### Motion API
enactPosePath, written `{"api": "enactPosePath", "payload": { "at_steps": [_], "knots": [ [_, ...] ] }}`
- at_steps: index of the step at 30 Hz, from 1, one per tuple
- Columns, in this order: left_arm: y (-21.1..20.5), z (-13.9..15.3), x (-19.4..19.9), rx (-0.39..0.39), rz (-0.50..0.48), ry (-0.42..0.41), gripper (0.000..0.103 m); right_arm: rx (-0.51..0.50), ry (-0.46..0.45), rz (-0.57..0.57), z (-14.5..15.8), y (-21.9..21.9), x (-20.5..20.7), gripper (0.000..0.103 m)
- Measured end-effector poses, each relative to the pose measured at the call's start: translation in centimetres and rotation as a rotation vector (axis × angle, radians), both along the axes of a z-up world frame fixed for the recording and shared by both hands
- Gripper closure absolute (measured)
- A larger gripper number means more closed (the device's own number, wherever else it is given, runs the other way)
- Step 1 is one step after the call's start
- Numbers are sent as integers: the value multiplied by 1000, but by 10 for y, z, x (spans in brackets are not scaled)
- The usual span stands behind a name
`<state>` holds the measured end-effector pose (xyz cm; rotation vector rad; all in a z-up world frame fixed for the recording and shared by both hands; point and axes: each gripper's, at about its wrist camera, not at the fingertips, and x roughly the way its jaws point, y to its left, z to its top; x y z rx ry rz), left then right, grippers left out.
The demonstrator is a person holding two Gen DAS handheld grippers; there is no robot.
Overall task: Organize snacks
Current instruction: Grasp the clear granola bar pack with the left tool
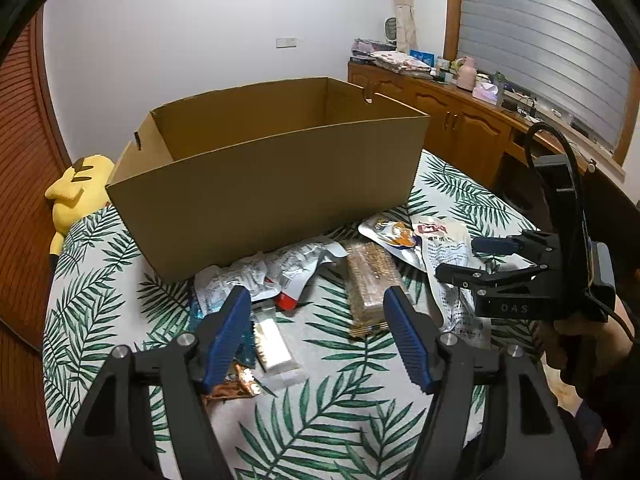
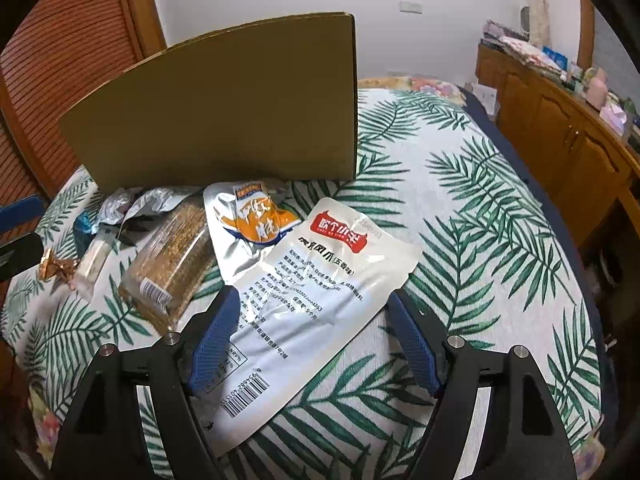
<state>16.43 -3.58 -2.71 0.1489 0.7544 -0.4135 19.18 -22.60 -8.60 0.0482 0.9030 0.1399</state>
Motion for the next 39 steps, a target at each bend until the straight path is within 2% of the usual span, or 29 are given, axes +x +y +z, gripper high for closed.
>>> {"api": "enactPosePath", "payload": {
  "at_steps": [6,11,16,21,29,39],
  "knots": [
    [-12,-3,6,13,-13,40,34,13,27,51,0,-11,-10,25],
    [-23,-5,14,-21,-47,60,34,5,25,59,-2,-22,-18,25],
    [-42,-17,29,-2,-82,110,40,-44,-5,72,-5,-17,-23,23],
    [-64,-33,40,48,-111,151,47,-31,-24,75,-6,-20,-25,22],
    [-79,-49,55,94,-96,193,49,-31,-47,93,-8,-21,-28,21],
    [-83,-59,61,141,-73,198,51,-39,-64,94,-10,-19,-29,18]
  ]
}}
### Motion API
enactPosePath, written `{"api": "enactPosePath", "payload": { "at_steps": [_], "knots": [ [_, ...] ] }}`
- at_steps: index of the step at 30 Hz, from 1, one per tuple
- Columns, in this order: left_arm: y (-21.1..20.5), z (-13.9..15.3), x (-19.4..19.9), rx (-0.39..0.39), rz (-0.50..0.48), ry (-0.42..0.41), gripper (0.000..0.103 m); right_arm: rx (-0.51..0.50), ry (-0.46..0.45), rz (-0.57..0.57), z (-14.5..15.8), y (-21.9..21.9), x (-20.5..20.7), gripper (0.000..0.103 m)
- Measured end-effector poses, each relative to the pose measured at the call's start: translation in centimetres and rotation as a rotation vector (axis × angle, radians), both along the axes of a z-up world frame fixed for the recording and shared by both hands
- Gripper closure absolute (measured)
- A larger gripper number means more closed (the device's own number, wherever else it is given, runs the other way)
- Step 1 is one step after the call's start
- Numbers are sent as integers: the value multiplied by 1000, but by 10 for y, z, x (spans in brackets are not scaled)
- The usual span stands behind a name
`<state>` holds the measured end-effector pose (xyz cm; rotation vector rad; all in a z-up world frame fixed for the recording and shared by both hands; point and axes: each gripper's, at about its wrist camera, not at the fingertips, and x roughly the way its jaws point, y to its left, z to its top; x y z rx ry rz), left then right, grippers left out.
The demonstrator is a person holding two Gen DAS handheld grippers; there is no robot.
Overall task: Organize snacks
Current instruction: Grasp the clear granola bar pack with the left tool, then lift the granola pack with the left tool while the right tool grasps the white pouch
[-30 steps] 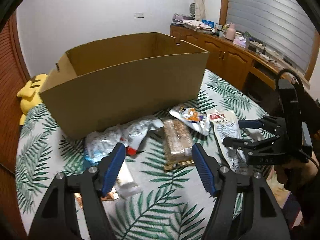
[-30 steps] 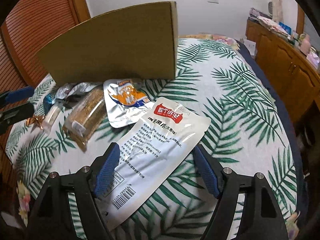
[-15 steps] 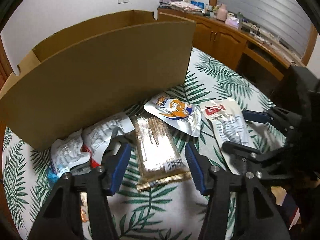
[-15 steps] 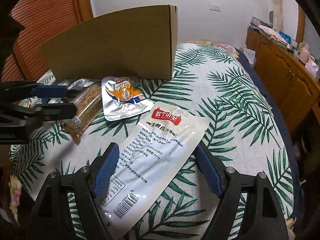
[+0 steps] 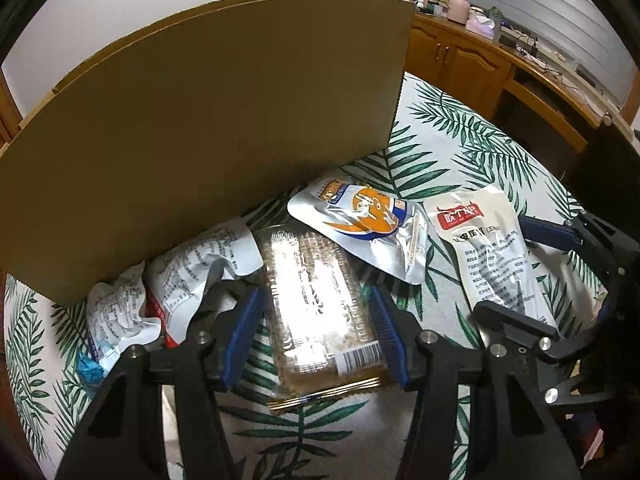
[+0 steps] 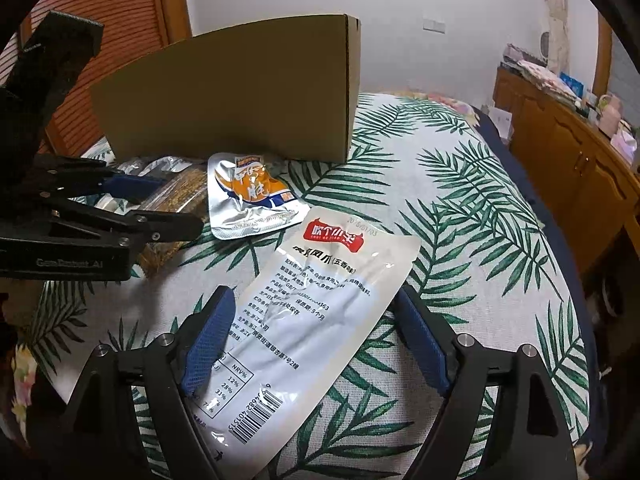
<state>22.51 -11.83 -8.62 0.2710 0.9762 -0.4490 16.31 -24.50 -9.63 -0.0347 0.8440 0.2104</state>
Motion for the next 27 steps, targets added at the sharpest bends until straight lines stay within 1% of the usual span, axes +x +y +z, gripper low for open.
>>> {"api": "enactPosePath", "payload": {
  "at_steps": [3,6,13,16,19,22,24,27],
  "knots": [
    [-1,0,-3,13,-10,-12,55,-2,1,0,0,0,0,18],
    [0,0,-5,9,-21,-8,58,1,1,-2,0,0,0,18],
    [9,3,-18,3,-41,0,59,5,5,-3,0,0,-1,19],
    [15,4,-24,-7,-37,12,57,17,10,-3,1,-2,-1,19],
    [18,2,-23,-8,-28,21,50,35,16,-8,2,-3,-1,19],
    [18,0,-23,-8,-22,25,49,38,19,-11,3,-2,0,19],
    [18,0,-24,-12,-30,18,58,40,21,-11,3,0,0,19],
    [20,2,-28,-19,-29,-1,61,36,23,-16,3,3,1,18]
  ]
}}
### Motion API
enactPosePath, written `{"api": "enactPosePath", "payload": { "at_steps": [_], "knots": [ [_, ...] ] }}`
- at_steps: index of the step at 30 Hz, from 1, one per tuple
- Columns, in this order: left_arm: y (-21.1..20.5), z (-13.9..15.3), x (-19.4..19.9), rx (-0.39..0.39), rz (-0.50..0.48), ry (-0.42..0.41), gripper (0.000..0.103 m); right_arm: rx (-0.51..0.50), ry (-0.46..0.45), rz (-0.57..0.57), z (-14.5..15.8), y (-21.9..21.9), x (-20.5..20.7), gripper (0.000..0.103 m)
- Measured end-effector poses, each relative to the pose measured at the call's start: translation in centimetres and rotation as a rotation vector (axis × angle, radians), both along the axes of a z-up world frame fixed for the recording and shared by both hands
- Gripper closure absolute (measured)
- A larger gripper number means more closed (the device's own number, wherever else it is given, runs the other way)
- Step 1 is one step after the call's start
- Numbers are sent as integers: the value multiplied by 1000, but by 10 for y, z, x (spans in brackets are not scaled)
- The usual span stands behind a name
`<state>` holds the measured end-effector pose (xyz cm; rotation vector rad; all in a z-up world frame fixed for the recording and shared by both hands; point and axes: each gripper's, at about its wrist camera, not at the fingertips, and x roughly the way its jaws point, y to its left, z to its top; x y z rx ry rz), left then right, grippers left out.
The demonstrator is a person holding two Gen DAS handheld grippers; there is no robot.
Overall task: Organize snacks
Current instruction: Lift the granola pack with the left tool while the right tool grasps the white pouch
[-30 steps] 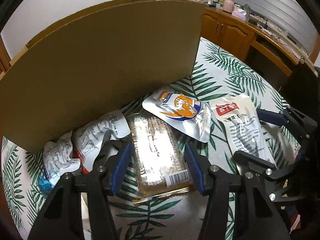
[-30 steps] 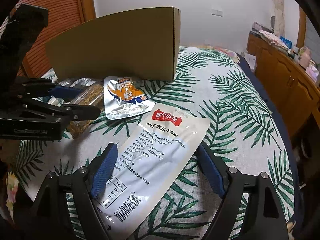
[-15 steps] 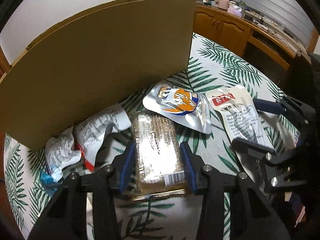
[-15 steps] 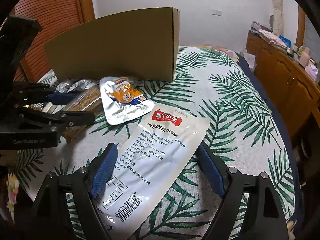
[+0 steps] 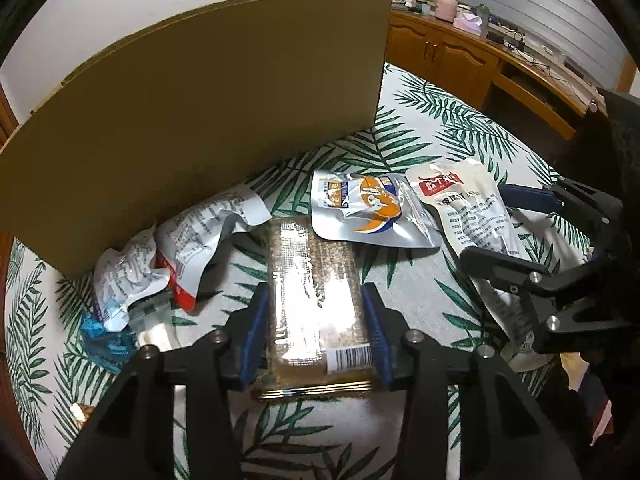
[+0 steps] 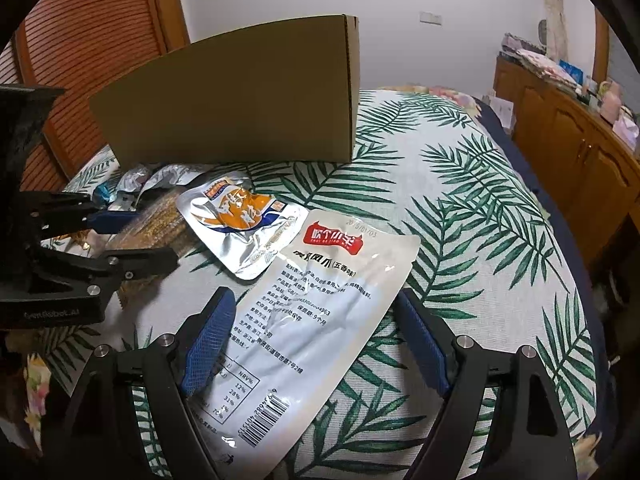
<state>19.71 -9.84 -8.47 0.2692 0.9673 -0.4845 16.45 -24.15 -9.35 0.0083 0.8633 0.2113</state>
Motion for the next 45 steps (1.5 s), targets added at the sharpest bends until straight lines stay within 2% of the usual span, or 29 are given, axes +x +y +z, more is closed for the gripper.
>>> {"api": "enactPosePath", "payload": {
  "at_steps": [8,12,15,35,41,42,45],
  "knots": [
    [25,10,-14,-86,42,-21,63,-11,5,7,-2,3,3,18],
    [31,14,-22,-110,69,-51,63,-20,18,8,-3,7,5,12],
    [35,16,-28,-141,83,-57,63,-68,23,21,-6,15,7,7],
    [49,34,-58,-197,116,-130,63,-110,91,38,-5,5,-15,7],
    [51,35,-65,-211,127,-140,63,-109,101,43,-4,1,-18,15],
    [52,36,-66,-214,129,-141,63,-109,102,42,-3,0,-18,18],
    [54,36,-69,-221,136,-145,63,-105,101,40,1,-4,-20,37]
  ]
}}
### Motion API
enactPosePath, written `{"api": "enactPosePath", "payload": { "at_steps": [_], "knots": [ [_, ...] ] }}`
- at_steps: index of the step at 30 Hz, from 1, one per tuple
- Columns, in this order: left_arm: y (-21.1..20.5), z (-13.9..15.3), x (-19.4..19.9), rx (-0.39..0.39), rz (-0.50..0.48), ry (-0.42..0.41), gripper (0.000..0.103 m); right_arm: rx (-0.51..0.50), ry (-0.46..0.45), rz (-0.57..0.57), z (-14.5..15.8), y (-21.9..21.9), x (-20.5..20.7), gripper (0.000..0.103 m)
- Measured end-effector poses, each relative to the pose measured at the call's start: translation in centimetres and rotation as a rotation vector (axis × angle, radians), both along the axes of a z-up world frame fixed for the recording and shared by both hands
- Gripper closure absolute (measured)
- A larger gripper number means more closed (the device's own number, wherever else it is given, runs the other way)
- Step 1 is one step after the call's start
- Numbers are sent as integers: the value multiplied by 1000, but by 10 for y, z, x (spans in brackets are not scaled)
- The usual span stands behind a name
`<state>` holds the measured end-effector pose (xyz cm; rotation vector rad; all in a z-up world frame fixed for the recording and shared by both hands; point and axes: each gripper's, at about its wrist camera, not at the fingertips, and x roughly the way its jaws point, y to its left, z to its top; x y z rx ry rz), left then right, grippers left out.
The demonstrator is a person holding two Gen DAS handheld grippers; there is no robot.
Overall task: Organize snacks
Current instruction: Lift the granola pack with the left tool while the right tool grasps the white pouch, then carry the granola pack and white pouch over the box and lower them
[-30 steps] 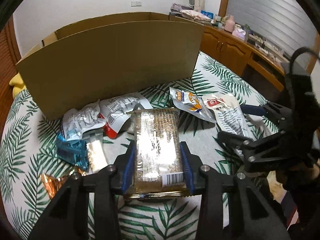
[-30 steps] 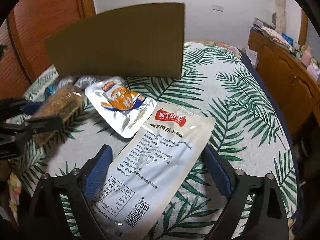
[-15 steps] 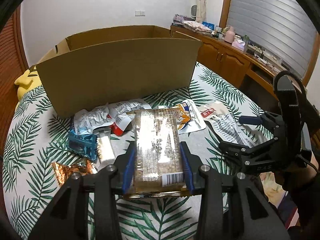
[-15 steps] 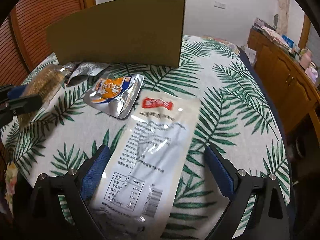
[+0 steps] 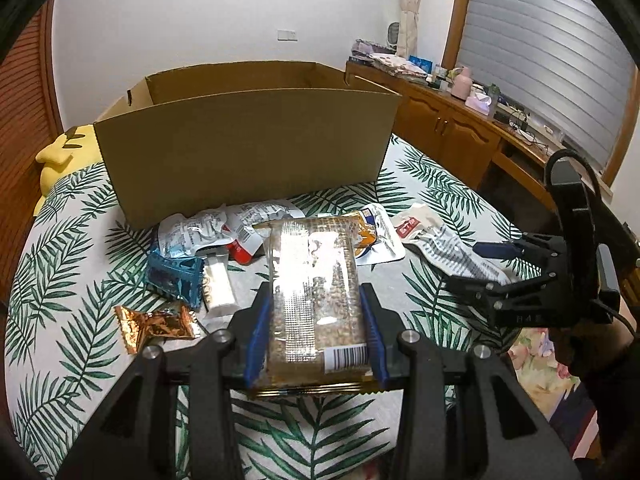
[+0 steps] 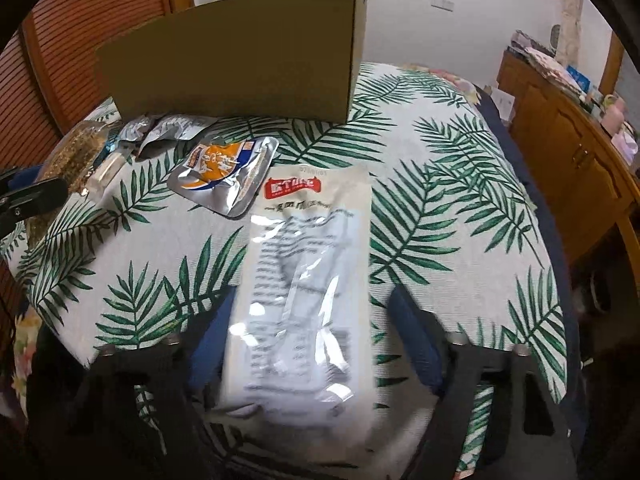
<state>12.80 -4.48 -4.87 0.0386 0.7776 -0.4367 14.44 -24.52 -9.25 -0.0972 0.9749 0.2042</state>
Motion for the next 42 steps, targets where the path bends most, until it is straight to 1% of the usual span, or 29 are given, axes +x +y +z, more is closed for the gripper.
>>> {"api": "enactPosePath", "payload": {
  "at_steps": [3,6,9,13,16,20,25,35,42],
  "knots": [
    [2,0,-3,-8,5,-3,63,-2,5,11,1,-1,0,39],
    [4,0,-5,-12,9,-5,63,12,-7,-2,3,-4,-2,57],
    [5,-1,-6,-14,12,-2,63,25,-15,-9,3,-6,-4,59],
    [7,-2,-5,-17,17,-1,63,51,-40,-30,5,-10,-9,59],
    [10,-1,-3,-22,26,-5,63,72,-74,-44,15,-12,-15,59],
    [12,3,-2,-32,35,-18,63,94,-95,-37,26,-11,-18,59],
    [15,9,-2,-35,45,-33,63,97,-134,-27,41,-4,-25,58],
    [26,30,-7,-55,68,-90,62,91,-216,8,76,12,-38,57],
    [30,46,-11,-63,70,-128,62,81,-251,22,95,21,-43,57]
  ]
}}
